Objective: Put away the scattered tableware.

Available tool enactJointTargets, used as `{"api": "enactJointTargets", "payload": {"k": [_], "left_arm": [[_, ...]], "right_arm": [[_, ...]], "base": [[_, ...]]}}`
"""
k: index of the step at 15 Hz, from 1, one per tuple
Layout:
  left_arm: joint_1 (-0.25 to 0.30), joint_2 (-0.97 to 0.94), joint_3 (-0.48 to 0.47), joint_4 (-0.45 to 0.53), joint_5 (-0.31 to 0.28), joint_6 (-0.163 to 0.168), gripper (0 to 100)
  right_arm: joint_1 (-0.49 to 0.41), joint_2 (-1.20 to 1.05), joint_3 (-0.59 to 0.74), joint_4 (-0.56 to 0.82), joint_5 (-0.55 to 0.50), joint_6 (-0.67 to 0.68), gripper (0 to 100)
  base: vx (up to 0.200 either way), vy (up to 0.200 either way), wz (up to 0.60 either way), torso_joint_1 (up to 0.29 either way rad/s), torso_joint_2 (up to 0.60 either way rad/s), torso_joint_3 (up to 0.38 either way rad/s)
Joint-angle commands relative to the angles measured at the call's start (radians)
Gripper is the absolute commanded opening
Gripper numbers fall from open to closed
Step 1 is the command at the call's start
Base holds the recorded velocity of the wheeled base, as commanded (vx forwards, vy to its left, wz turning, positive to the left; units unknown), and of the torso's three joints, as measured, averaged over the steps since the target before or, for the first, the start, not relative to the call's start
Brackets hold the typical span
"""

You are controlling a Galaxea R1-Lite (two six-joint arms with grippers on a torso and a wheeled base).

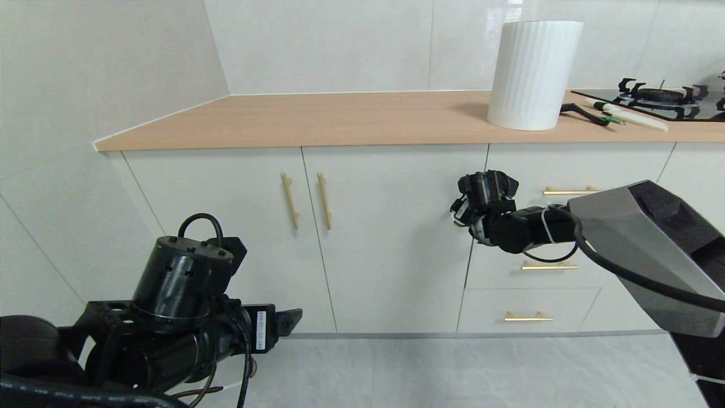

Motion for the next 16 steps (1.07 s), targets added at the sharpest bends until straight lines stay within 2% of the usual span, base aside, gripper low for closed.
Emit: {"api": "enactJointTargets", "payload": {"k": [1,4,6,7,8,9,10,12,14,16], "left_arm": [[0.0,-0.003,0.0,0.0,0.001,-0.001,100],[0.0,-0.027,0.0,-0.002,0.002,0.004,100],[-0.002,-0.076,0.001,0.004,0.002,0.024,100],[-0.005,-0.099,0.031,0.011,0.016,0.104,100],[-0.003,-0.127,0.061,0.004,0.056,0.165,100],[-0.005,-0.156,0.067,0.0,0.106,0.188,100],[-0.003,-0.197,0.066,-0.002,0.148,0.19,100],[-0.003,-0.293,0.089,0.003,0.165,0.191,100],[-0.002,-0.434,0.147,0.026,0.171,0.237,100],[0.025,-0.583,0.244,0.054,0.171,0.249,100]], "right_arm": [[0.027,-0.087,0.08,0.008,0.016,-0.002,100],[0.052,-0.223,0.211,0.005,0.012,-0.001,100],[0.052,-0.441,0.383,0.002,0.013,0.001,100],[0.052,-0.561,0.473,0.002,0.004,-0.007,100],[0.054,-0.678,0.57,0.002,-0.013,-0.01,100],[0.052,-0.796,0.691,0.0,-0.022,-0.024,100],[0.05,-0.928,0.815,0.0,-0.025,-0.047,100],[0.04,-1.141,0.99,0.0,-0.025,-0.102,100],[-0.052,-1.42,1.185,0.0,-0.025,-0.248,100],[-0.166,-1.675,1.335,0.0,-0.004,-0.412,100]], "base": [[0.0,0.0,0.0,0.0,0.0,0.0],[0.0,0.0,0.0,0.0,0.0,0.0],[0.0,0.0,0.0,0.0,0.0,0.0],[0.0,0.0,0.0,0.0,0.0,0.0],[0.0,0.0,0.0,0.0,0.0,0.0],[0.0,0.0,0.0,0.0,0.0,0.0],[0.0,0.0,0.0,0.0,0.0,0.0],[0.0,0.0,0.0,0.0,0.0,0.0],[0.0,0.0,0.0,0.0,0.0,0.0],[0.0,0.0,0.0,0.0,0.0,0.0]]}}
